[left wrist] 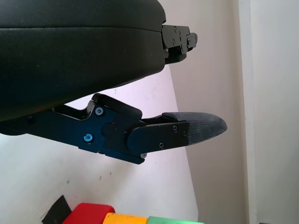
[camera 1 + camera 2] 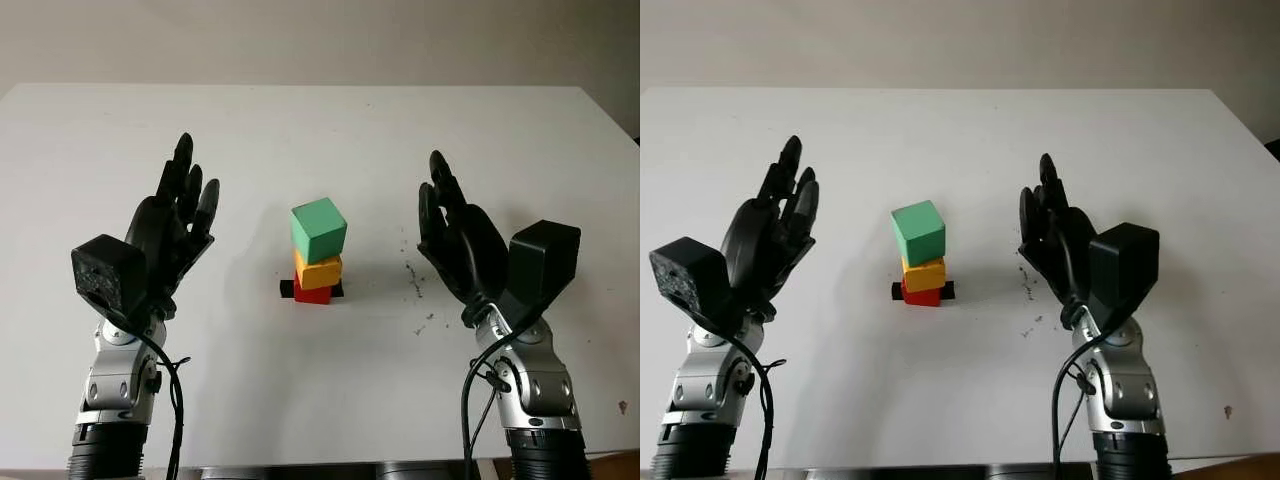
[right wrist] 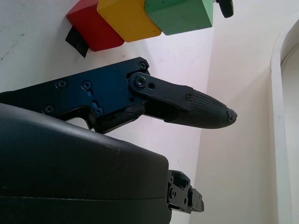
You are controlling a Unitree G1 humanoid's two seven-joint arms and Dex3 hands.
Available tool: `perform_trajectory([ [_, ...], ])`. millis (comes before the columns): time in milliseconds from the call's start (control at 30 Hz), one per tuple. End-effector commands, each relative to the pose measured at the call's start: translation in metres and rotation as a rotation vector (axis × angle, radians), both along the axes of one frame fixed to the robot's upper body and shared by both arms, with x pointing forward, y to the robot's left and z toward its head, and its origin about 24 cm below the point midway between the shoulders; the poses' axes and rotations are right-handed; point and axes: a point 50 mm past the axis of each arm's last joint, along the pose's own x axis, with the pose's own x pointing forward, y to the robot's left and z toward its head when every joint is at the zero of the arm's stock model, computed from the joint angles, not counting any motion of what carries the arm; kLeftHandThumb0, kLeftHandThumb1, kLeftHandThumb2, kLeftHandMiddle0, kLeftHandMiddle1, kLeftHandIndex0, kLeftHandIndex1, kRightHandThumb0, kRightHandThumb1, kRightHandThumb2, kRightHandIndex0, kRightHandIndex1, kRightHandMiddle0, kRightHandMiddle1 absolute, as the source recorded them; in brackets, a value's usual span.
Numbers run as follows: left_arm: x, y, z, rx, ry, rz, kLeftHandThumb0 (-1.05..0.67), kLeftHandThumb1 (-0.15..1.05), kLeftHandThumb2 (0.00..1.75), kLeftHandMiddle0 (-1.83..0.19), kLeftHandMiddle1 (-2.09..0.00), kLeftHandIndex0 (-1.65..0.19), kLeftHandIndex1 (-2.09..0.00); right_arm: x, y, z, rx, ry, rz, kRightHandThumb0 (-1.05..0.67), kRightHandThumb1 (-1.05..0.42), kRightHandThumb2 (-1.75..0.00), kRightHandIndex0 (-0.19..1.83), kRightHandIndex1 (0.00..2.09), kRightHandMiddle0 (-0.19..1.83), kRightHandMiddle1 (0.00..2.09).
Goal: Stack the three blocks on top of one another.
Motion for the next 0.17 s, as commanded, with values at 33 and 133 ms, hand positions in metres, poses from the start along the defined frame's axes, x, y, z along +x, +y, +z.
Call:
perform_trajectory([
  [33,-0.0034,0.0007,0.0023,0.01,-0.014,-0.007,-0.7,1.05,0.52,0.12,-0.04,0.13,-0.03,-0.003,0.0021,-0.0004,-0.004,-0.009,0.01,-0.77,-1.05,-0.73,-0.19,0.0,-0.19,0.0],
  [133,-0.007,0.0007,0.0015,0.004,-0.007,0.005,-0.7,1.05,0.52,0.11,-0.05,0.11,-0.04,-0.0054,0.0041,-0.0006,-0.006,-0.005,0.011,-0.77,-1.05,-0.73,-0.19,0.0,-0.19,0.0],
])
